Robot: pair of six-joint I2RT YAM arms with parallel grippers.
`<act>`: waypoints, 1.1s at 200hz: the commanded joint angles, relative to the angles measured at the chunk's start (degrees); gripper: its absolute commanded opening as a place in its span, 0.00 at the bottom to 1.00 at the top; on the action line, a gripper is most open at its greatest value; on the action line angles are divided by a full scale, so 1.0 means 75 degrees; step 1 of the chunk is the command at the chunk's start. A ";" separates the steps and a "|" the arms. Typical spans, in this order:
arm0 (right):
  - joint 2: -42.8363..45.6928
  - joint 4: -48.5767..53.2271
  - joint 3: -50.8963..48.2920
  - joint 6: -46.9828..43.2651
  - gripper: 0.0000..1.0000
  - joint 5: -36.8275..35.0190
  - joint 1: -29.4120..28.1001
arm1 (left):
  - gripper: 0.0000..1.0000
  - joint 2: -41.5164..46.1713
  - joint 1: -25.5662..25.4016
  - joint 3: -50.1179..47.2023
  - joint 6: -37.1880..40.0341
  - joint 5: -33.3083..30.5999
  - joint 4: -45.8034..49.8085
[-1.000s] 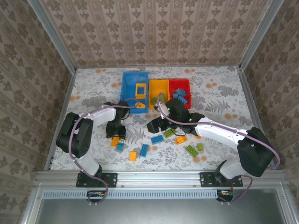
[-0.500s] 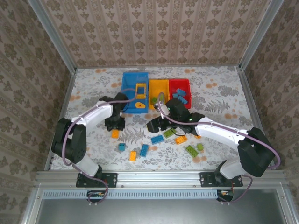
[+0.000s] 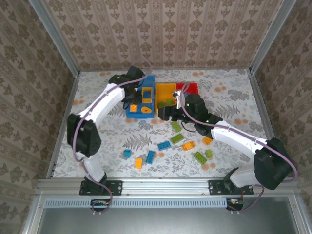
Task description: Sort the legos into containers by color
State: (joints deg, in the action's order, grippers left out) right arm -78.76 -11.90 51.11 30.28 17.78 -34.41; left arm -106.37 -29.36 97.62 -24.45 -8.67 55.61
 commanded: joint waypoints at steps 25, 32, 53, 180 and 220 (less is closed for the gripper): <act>0.0205 -0.0350 -0.0201 0.0199 0.73 -0.0286 0.0124 | 0.26 -0.1384 -0.0046 0.1246 -0.0097 -0.0750 0.0117; 0.0263 -0.0336 -0.0250 0.0199 0.73 -0.0295 0.0130 | 0.26 -0.1566 -0.0040 0.1339 -0.0134 -0.0798 0.0158; 0.0386 -0.0268 -0.0375 0.0193 0.73 -0.0313 0.0157 | 0.26 -0.1917 -0.0022 0.1411 -0.0207 -0.0802 0.0065; 0.1069 0.1804 -0.0846 -0.1803 0.75 -0.0209 0.0123 | 0.56 -0.1509 0.0036 0.1106 -0.0723 -0.0292 -0.0136; 0.1113 0.3891 -0.0561 -0.5219 0.77 -0.0800 -0.0733 | 0.62 0.0165 -0.0045 -0.0066 -0.1165 -0.0145 -0.0508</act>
State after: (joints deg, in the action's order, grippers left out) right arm -70.98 4.60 45.52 10.61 15.33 -36.07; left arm -115.37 -29.56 102.06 -29.91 -10.90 53.19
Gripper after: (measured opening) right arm 0.761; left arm 0.602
